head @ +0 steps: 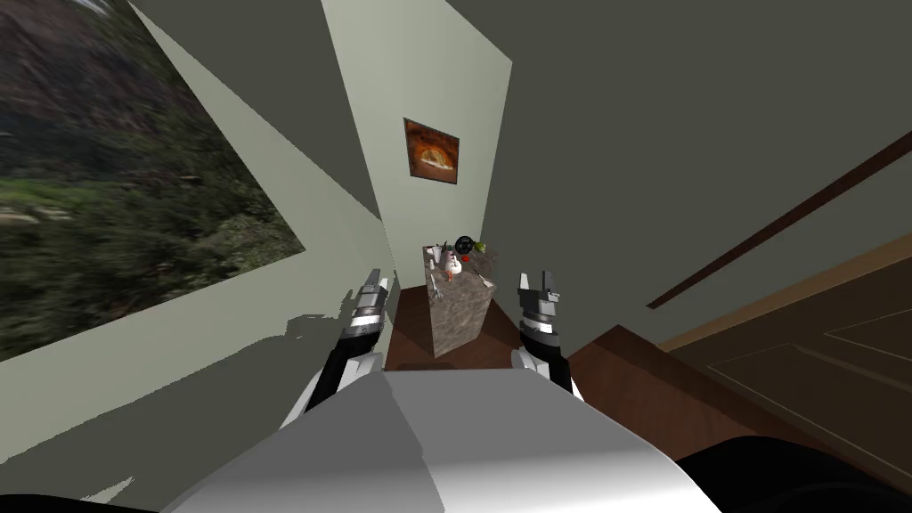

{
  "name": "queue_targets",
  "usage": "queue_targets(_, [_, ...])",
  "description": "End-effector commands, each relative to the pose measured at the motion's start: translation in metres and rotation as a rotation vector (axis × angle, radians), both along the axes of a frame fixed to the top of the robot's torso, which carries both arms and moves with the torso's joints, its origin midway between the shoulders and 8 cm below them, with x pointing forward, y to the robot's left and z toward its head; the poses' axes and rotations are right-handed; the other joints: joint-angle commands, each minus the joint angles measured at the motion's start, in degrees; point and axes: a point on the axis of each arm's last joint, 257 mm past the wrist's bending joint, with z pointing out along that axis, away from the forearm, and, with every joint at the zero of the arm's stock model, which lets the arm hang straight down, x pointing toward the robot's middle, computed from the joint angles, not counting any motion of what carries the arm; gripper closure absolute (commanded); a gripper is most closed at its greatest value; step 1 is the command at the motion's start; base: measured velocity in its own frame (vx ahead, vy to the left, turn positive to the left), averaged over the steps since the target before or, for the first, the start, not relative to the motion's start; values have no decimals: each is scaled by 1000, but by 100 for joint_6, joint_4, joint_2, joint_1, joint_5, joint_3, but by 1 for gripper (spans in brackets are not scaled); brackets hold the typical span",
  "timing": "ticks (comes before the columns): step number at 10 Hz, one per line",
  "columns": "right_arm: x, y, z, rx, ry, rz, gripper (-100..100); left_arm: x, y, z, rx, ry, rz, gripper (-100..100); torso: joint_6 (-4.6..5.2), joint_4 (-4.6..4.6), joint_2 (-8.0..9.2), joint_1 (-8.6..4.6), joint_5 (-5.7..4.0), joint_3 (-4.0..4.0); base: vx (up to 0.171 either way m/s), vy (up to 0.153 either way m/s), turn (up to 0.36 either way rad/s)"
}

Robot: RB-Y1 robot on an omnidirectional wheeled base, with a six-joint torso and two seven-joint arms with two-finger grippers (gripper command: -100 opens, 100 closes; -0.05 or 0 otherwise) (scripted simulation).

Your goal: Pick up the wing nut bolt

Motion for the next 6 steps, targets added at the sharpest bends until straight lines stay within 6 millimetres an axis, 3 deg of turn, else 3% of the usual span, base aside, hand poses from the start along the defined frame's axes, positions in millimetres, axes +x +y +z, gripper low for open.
queue_targets(1, [0,0,0,0,0,0,0,1,-2,-2,24,16,-14,-100,0,0,0,0,0,0,5,0,-53])
queue_targets(6, [0,0,0,0,0,0,0,7,-5,-22,101,124,-62,-100,1,-1,-5,3,1,-3,15,4,-117])
